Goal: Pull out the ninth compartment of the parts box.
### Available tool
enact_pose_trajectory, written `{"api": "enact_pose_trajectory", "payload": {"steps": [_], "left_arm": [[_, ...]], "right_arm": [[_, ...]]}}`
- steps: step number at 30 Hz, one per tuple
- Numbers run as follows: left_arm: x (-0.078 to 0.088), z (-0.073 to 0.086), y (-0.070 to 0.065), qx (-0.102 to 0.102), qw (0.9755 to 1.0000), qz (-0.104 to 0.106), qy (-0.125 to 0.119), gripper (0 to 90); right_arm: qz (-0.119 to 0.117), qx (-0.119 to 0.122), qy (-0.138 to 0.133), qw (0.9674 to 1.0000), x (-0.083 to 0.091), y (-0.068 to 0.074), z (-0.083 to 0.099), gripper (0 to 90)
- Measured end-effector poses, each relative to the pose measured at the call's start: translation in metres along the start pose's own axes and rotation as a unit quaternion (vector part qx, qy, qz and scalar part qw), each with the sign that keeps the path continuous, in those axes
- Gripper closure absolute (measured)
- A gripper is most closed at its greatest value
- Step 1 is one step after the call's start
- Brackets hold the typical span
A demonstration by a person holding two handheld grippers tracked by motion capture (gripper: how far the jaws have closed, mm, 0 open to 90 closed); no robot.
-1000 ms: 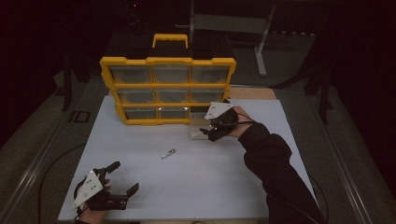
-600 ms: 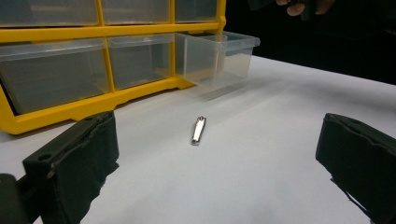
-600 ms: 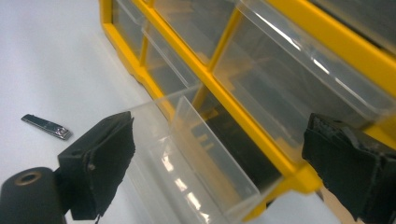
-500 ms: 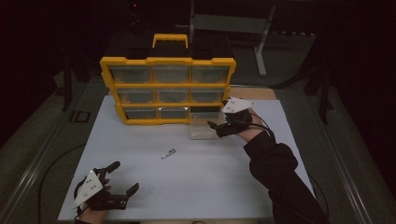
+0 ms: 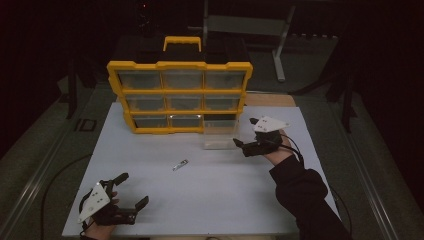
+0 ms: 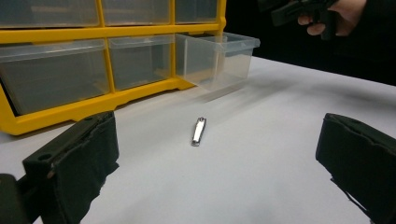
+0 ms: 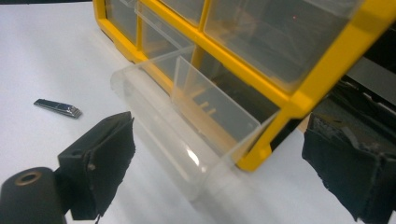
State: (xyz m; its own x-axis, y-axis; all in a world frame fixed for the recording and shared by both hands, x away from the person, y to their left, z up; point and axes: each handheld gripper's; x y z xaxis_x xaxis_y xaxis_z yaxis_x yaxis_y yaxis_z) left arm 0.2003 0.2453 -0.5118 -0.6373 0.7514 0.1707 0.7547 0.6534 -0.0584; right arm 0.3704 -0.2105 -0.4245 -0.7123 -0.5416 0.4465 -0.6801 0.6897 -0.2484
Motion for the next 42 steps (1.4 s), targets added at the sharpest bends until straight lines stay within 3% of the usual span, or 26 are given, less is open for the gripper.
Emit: {"api": "enact_pose_trajectory", "payload": {"steps": [12,25,40,42], "left_arm": [[0.000,0.000,0.000,0.000,1.0000,-0.001,-0.001,0.0],[0.000,0.000,0.000,0.000,1.0000,-0.002,0.001,0.0],[0.000,0.000,0.000,0.000,1.0000,-0.002,0.000,0.0],[0.000,0.000,0.000,0.001,1.0000,-0.002,-0.001,0.0]], "right_arm": [[0.012,-0.035,-0.024,0.9990,0.027,0.002,0.028,9.3],[0.017,-0.072,-0.028,0.9968,0.047,0.006,0.060,9.3],[0.024,-0.079,-0.024,0.9963,0.066,0.018,0.090,9.3],[0.024,-0.089,-0.024,0.9955,0.068,0.018,0.095,9.3]]}}
Point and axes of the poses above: each handheld gripper's, and its own axes: x roughly backward along the jaws, z roughly out of its underside, y roughly to its left, and after that the axes turned 6 degrees about z, right-handed
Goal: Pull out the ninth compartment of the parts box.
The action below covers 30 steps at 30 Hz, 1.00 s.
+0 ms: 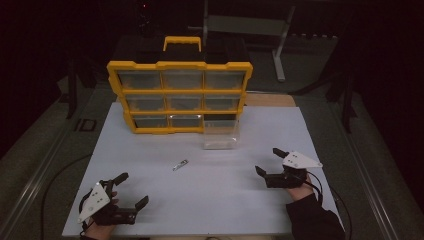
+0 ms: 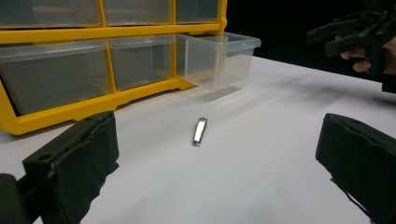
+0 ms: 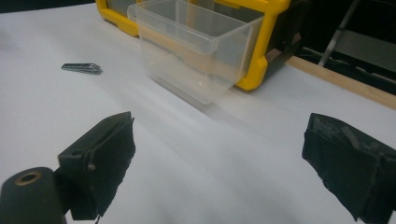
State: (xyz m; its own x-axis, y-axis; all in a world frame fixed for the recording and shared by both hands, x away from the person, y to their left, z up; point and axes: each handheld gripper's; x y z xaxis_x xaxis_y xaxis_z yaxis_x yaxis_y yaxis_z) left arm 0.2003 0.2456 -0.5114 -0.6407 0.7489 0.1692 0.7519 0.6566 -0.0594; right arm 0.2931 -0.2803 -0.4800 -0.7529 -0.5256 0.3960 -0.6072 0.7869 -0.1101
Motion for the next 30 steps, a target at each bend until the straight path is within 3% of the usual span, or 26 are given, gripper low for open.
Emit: {"api": "enact_pose_trajectory", "payload": {"steps": [9,23,30], "left_arm": [[0.000,0.000,0.000,0.000,1.0000,0.000,0.001,0.0],[0.000,0.000,-0.001,-0.003,1.0000,0.000,0.003,0.0],[0.000,0.000,-0.001,-0.004,1.0000,-0.001,0.004,0.0]], "right_arm": [[0.002,-0.005,0.002,1.0000,0.011,-0.001,0.016,9.2],[0.036,-0.007,0.006,0.9993,0.025,0.001,0.033,9.3],[0.037,-0.003,0.007,0.9993,0.032,0.005,0.036,9.3]]}}
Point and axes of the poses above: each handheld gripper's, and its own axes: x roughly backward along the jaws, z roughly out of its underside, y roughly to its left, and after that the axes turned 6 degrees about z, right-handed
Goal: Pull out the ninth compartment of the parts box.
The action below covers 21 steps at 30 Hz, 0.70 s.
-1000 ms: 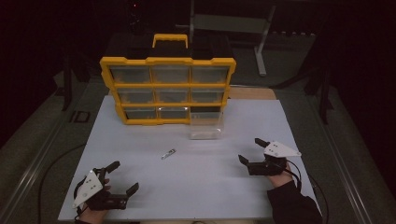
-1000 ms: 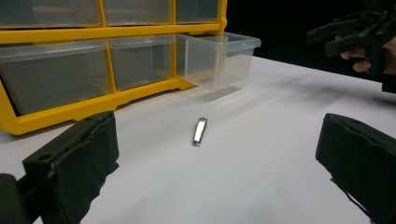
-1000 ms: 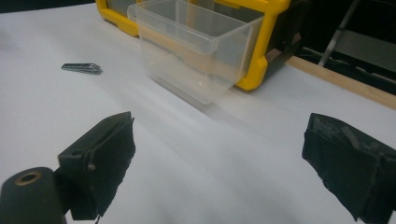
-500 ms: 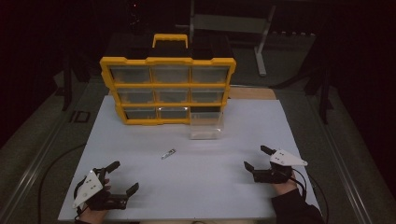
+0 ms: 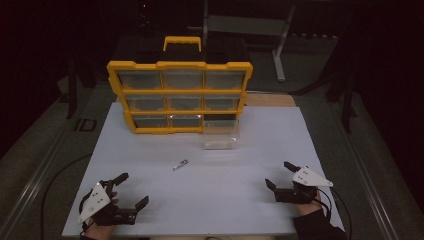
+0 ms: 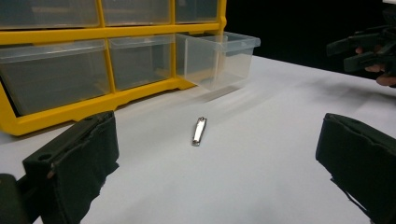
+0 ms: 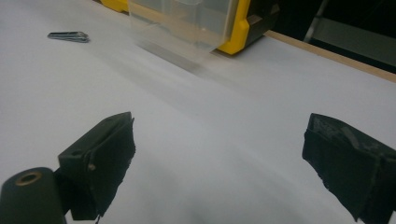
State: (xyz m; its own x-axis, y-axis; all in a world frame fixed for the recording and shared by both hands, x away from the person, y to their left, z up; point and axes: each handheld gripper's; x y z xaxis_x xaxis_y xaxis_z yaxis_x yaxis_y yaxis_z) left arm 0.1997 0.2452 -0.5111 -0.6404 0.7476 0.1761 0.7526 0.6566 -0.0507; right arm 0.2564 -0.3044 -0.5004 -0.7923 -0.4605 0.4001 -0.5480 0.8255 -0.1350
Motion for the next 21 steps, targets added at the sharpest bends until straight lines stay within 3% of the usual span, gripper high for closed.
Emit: {"api": "enact_pose_trajectory", "payload": {"steps": [9,12,21], "left_arm": [[0.0002,0.0003,0.0001,0.002,1.0000,0.000,-0.001,0.0],[-0.0002,0.0004,0.0004,0.003,1.0000,0.001,-0.002,0.0],[-0.0002,-0.0002,-0.0005,0.002,1.0000,0.002,-0.001,0.0]], "right_arm": [[0.003,-0.007,-0.008,0.9999,-0.0085,0.0043,0.0000,9.3],[-0.001,0.002,-0.009,1.0000,-0.0087,0.0059,0.0006,9.3],[0.005,-0.003,-0.017,0.9998,-0.0065,0.0028,0.0013,9.3]]}}
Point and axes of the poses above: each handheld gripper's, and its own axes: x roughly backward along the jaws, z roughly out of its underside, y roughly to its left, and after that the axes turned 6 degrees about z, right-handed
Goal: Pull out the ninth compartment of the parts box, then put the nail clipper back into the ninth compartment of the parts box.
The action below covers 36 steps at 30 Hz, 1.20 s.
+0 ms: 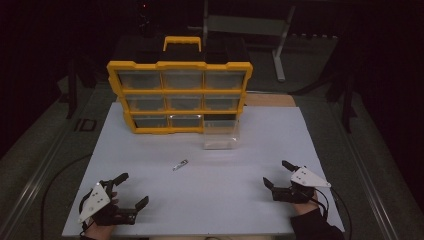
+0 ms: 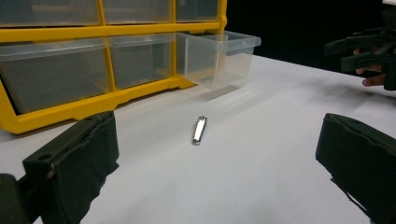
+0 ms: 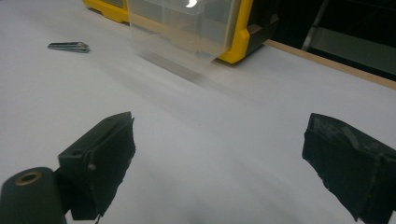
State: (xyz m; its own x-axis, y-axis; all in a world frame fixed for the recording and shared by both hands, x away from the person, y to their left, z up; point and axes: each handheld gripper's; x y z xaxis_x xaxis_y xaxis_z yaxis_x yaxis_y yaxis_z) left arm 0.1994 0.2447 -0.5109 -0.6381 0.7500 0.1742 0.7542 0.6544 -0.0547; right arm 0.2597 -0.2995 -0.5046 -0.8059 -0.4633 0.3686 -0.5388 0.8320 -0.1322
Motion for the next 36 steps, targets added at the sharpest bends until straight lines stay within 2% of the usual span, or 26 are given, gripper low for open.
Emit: {"api": "enact_pose_trajectory", "payload": {"steps": [5,11,18,25,28,31,36], "left_arm": [[-0.001,0.001,0.000,0.000,1.0000,0.001,0.003,0.0],[0.000,0.001,0.001,0.003,1.0000,-0.003,0.001,0.0],[-0.001,0.002,0.002,0.003,0.9999,-0.005,0.010,0.0],[-0.001,0.001,0.003,0.011,0.9999,-0.008,0.008,0.0],[0.001,0.000,0.004,0.003,0.9999,-0.014,0.008,0.0],[0.005,-0.003,0.007,0.014,0.9996,-0.023,-0.003,0.0],[0.008,-0.010,0.010,0.027,0.9994,-0.022,-0.008,0.0]], "right_arm": [[-0.005,0.001,0.001,1.0000,0.000,0.001,0.000,9.3],[-0.001,-0.003,-0.004,1.0000,0.001,0.000,-0.001,9.3],[0.001,-0.004,-0.009,1.0000,0.001,0.000,-0.002,9.3],[-0.002,-0.003,-0.011,0.9999,0.000,0.001,-0.002,9.3],[-0.003,-0.004,-0.011,0.9999,-0.001,0.001,-0.002,9.3],[-0.006,0.000,-0.013,0.9999,0.000,0.003,-0.003,9.3],[-0.007,-0.002,-0.014,0.9999,0.000,0.004,-0.004,9.3]]}}
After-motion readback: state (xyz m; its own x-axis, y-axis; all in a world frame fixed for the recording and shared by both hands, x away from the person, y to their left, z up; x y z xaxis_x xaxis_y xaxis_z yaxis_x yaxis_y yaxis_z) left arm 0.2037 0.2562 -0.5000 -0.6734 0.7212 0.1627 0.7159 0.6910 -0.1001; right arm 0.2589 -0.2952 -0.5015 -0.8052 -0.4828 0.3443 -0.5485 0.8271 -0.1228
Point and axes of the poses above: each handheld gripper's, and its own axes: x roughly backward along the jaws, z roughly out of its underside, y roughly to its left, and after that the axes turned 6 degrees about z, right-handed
